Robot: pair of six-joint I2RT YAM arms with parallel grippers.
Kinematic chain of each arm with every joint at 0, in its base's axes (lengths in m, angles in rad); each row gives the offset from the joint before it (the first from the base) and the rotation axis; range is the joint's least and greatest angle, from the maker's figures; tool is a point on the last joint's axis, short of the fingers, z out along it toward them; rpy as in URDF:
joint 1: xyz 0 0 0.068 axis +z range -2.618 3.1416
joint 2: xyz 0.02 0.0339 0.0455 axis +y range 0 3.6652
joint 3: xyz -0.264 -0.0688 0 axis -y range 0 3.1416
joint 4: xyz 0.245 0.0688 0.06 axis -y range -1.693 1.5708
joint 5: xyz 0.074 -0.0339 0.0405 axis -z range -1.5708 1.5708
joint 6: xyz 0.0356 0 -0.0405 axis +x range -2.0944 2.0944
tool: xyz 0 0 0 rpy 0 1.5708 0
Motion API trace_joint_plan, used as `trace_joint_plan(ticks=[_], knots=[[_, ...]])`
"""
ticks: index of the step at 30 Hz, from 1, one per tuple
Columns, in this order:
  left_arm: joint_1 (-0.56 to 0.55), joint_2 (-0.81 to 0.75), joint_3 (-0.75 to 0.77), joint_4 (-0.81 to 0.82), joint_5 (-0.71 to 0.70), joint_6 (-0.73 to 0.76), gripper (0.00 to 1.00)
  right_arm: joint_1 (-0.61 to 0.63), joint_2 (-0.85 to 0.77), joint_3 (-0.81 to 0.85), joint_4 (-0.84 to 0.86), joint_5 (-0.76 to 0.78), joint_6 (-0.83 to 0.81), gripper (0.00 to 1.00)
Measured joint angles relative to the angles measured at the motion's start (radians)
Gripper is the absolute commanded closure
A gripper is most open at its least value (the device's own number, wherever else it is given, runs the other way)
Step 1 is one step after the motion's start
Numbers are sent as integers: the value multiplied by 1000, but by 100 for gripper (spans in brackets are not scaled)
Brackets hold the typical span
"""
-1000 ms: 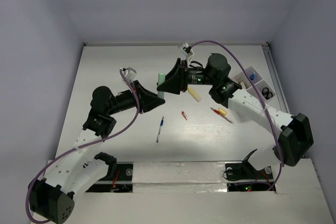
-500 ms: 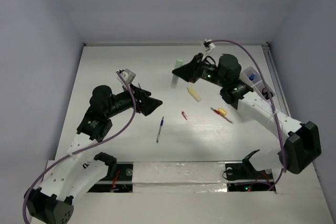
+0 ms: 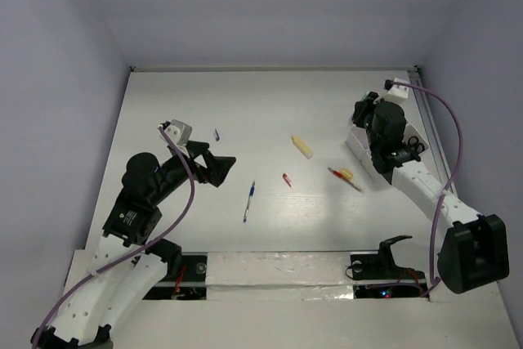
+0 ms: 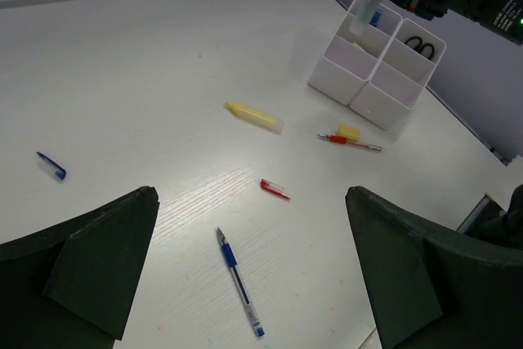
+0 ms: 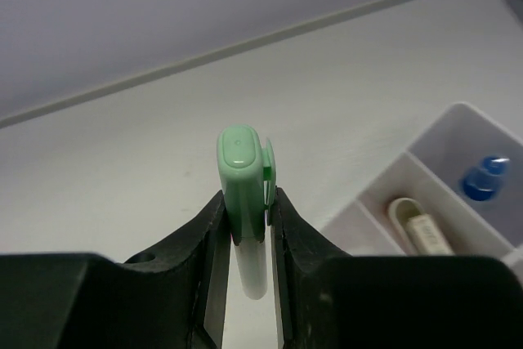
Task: Sort the stationery into containers
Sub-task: Place the pen in the storage box.
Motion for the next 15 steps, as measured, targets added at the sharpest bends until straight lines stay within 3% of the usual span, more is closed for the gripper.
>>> trace_joint_plan(ticks=[6, 15], knots=[[-34, -14, 0, -24, -69, 6, 1, -10, 71, -5, 32, 150, -136, 100], [-86, -17, 0, -43, -116, 10, 1, -10, 195, 1, 45, 232, -251, 100]])
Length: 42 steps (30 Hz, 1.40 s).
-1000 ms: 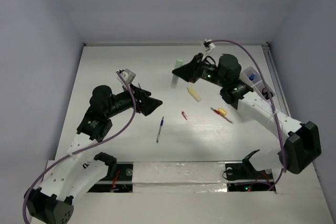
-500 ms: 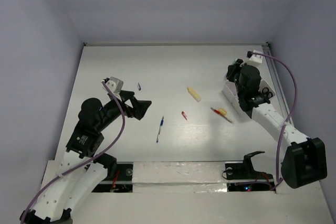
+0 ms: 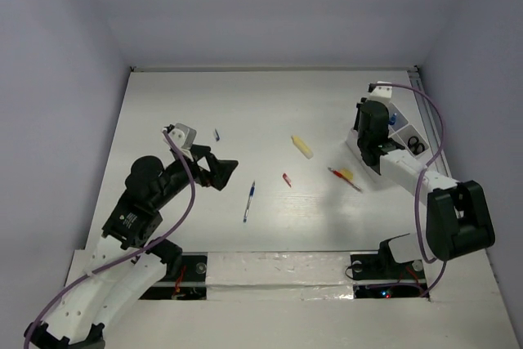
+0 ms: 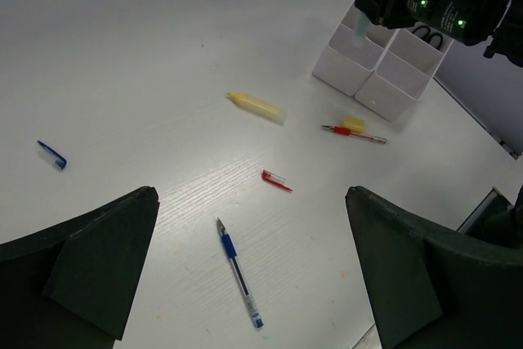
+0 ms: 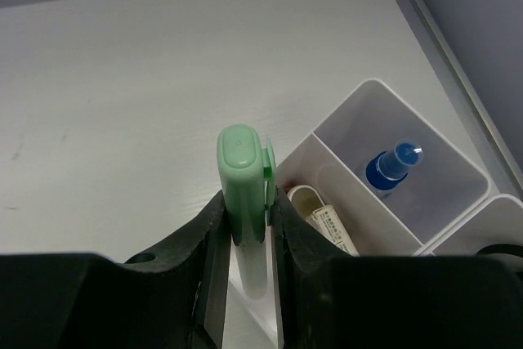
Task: Sort the stationery into containers
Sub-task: Place the pen in the storage box, then pick up the pen from the center of the board.
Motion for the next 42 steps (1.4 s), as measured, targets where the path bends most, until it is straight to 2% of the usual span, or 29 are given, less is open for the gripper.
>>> trace_joint_plan(ticks=[8, 18, 21, 26, 30, 33, 38, 40, 41, 42], knots=[[-24, 0, 0, -5, -22, 4, 1, 0, 86, 7, -4, 36, -21, 98], [-39, 2, 0, -8, -40, 7, 1, 0, 95, 35, -55, 72, -5, 41], [-39, 2, 0, -8, -41, 8, 1, 0, 93, 58, -82, 76, -1, 37], [-39, 2, 0, -8, -45, 10, 1, 0, 60, 88, -147, 67, 0, 37], [-40, 6, 0, -8, -56, 11, 1, 2, 2, 119, -201, -38, 3, 37], [-40, 14, 0, -9, -68, 11, 1, 26, 1, 198, -263, -171, 3, 36], [-41, 32, 0, -10, -97, 10, 1, 84, 140, 397, -393, -387, 0, 31], [-43, 35, 0, -13, -117, 9, 1, 101, 202, 444, -448, -462, -1, 19], [-43, 35, 0, -15, -126, 6, 1, 107, 238, 463, -477, -500, -5, 18], [-43, 36, 0, -16, -135, 4, 1, 113, 272, 481, -509, -535, -10, 13]])
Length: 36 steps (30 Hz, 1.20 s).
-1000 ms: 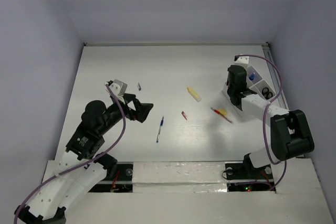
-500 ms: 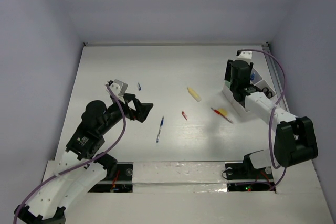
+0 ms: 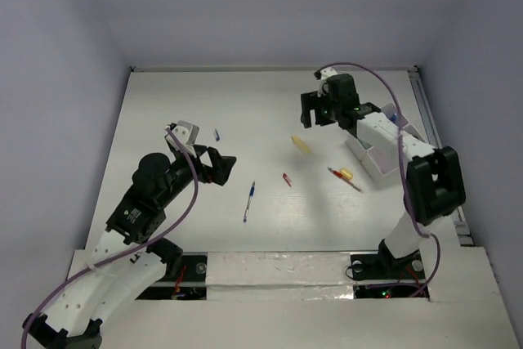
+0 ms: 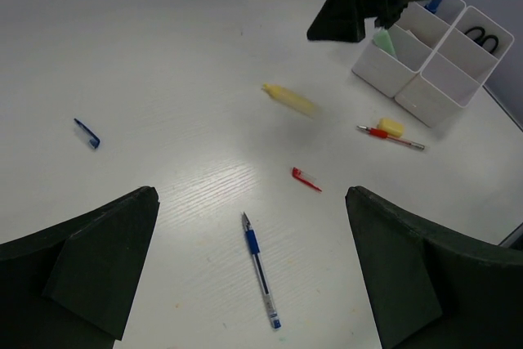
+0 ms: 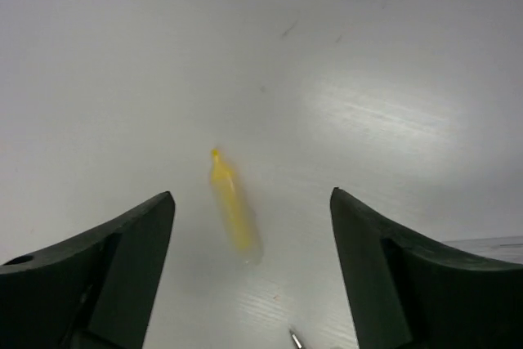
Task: Sort the stationery into containers
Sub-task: Pick up the pen from the center of the board.
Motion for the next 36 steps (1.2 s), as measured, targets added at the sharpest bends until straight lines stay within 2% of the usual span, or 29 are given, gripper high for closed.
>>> trace_joint_plan(ticks=[7, 17, 22, 27, 30, 33, 34, 36], knots=[[2, 21, 0, 0, -36, -17, 1, 45, 213, 82, -187, -95, -36, 13], [12, 71, 0, -7, -32, -16, 1, 78, 349, 142, -240, -115, -49, 27], [12, 91, 0, -7, -31, -15, 1, 95, 417, 222, -258, -82, -54, 34], [12, 97, 0, -7, -31, -15, 1, 100, 445, 260, -273, -51, -59, 59], [12, 99, 0, -7, -26, -16, 3, 97, 450, 270, -284, -44, -55, 61], [12, 103, 0, -6, -13, -16, 5, 97, 450, 270, -288, -34, -54, 78], [12, 105, 0, -6, -9, -15, 6, 97, 450, 270, -290, -32, -53, 88], [12, 109, 0, -6, 2, -15, 7, 98, 450, 271, -291, -27, -51, 95]])
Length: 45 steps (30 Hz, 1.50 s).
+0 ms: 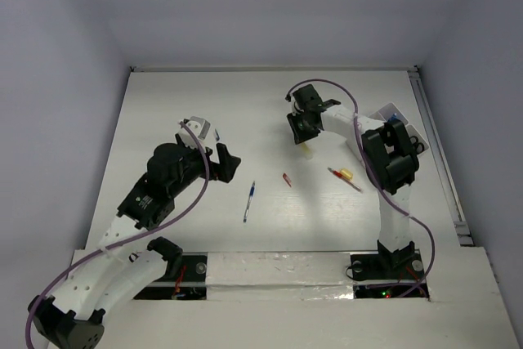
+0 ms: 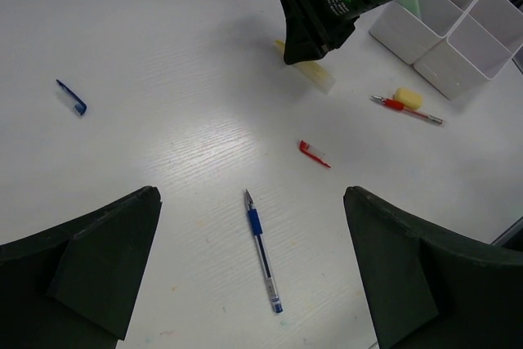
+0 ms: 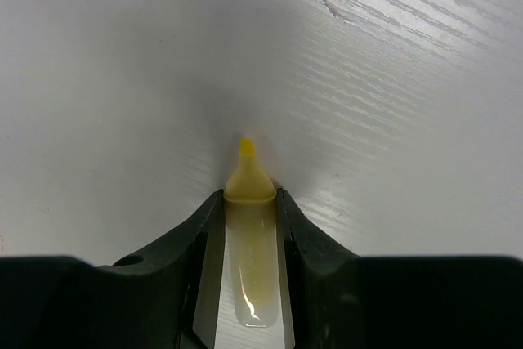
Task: Sort the stationery into containers
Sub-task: Pick up the pen from the center of the board.
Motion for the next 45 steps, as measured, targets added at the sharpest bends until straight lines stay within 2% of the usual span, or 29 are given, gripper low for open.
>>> trace_joint_plan(ticks=[3, 10, 13, 19, 23, 27, 36, 45], knots=[[2, 7, 0, 1, 24, 0, 8, 0, 0, 4, -3, 3, 5, 100], [23, 15, 0, 10, 98, 3, 17, 42, -78, 2, 26, 2, 95, 100], [28, 15, 0, 18, 119, 2, 21, 116, -189, -25, 115, 21, 167, 100], [43, 15, 0, 23, 125, -3, 29, 307, -385, -158, 416, 45, 367, 100], [60, 15, 0, 23, 108, -12, 35, 398, -391, -186, 538, 80, 441, 100], [70, 15, 0, 23, 88, -18, 36, 459, -390, -204, 617, 121, 480, 100], [89, 18, 0, 23, 77, -24, 49, 486, -401, -225, 715, 158, 520, 100], [108, 28, 0, 21, 76, -24, 52, 545, -437, -262, 780, 160, 523, 100]])
